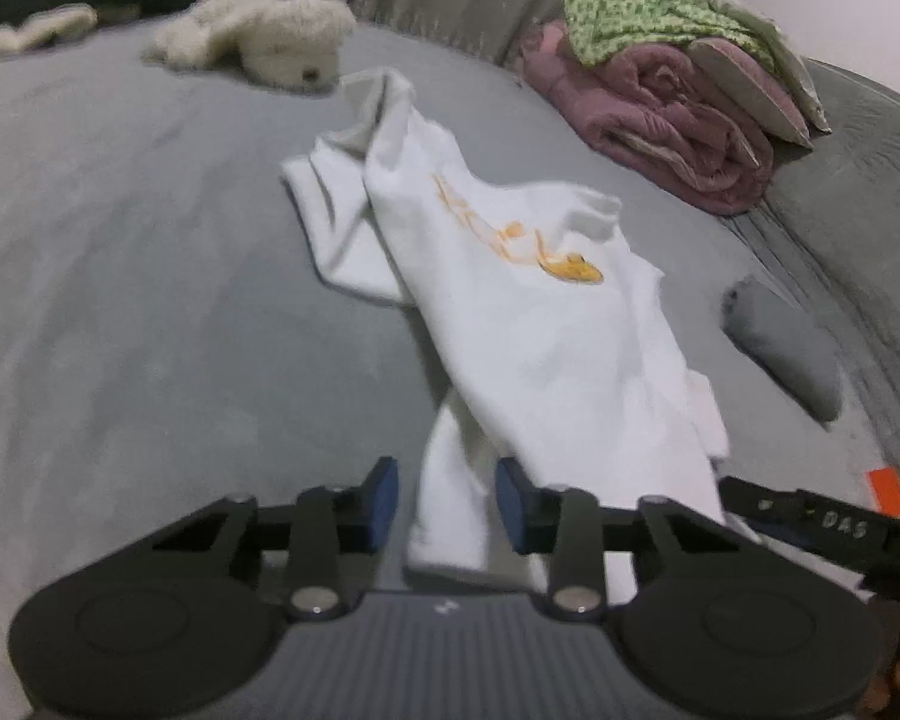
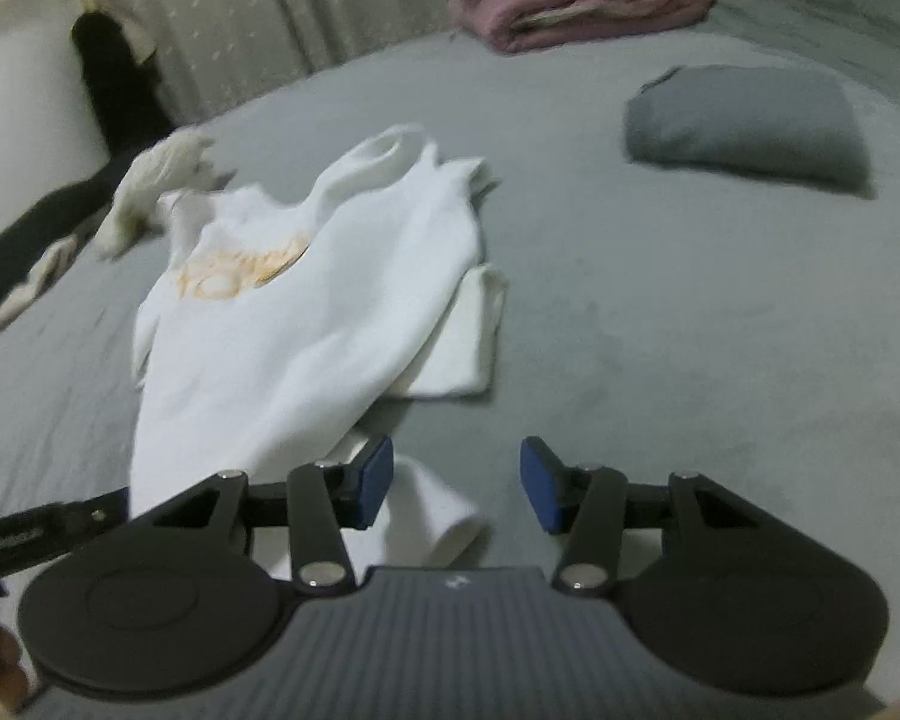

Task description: Fold clothes

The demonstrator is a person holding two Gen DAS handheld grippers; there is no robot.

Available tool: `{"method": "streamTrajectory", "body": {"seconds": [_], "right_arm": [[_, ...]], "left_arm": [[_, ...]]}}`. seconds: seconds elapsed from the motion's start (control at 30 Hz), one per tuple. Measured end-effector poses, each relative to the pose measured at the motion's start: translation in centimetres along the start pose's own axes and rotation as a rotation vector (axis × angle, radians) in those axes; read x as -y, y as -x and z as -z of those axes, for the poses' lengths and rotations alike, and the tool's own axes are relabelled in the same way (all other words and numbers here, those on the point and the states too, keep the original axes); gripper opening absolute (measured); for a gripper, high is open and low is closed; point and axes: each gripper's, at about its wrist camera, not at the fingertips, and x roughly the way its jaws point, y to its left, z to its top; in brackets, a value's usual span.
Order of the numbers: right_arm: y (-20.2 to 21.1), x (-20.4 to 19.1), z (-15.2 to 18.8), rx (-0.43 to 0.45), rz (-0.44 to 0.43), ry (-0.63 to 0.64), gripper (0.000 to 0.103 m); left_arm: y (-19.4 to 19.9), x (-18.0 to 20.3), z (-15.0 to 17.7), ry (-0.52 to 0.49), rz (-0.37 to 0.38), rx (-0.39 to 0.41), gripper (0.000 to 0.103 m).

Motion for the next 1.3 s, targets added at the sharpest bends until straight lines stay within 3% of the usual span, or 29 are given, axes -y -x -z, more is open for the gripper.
{"method": "streamTrajectory", "body": {"seconds": [0.1, 0.2, 0.23, 0.37, 0.53, 0.97, 1.1, 1.3], "right_arm": [[0.1, -0.5, 0.6, -0.018, -0.004, 0.054, 0.051], [0.3, -0.6, 1.0, -0.033, -0.023, 0.084, 0.043], [0.4, -0.5, 1.0, -0.041, -0.033, 0.086, 0.034], [0.7, -0.1, 1.1, -0.046, -0.034, 0.107, 0.009], [2.4, 1.2, 0.5, -0.007, -0.063, 0.056, 0.007], [9.9, 3.7, -0.6, 0.200, -0.031, 0.041, 0.007], [11.4, 4.1, -0.4, 0.234, -0.041, 0.042, 0.007], [12.7, 4.2, -0.1, 0.244, -0.044, 0.081, 0.007]], "left_arm": [[-0.1, 0.1, 0.2, -0.007, 0.017, -0.019, 0.025], [-0.2, 0.1, 0.3, -0.017, 0.035, -0.031, 0.017], [-0.2, 0.2, 0.4, -0.022, 0.038, -0.030, 0.012], [0.5, 0.0, 0.5, -0.021, 0.050, -0.007, 0.007], [3.1, -0.5, 0.0, -0.005, 0.064, 0.064, 0.007], [12.7, -3.8, -1.0, -0.006, 0.063, 0.265, 0.006], [14.1, -4.6, -0.5, -0.021, 0.061, 0.257, 0.006], [15.0, -4.6, 1.1, -0.078, 0.065, 0.183, 0.006]]}}
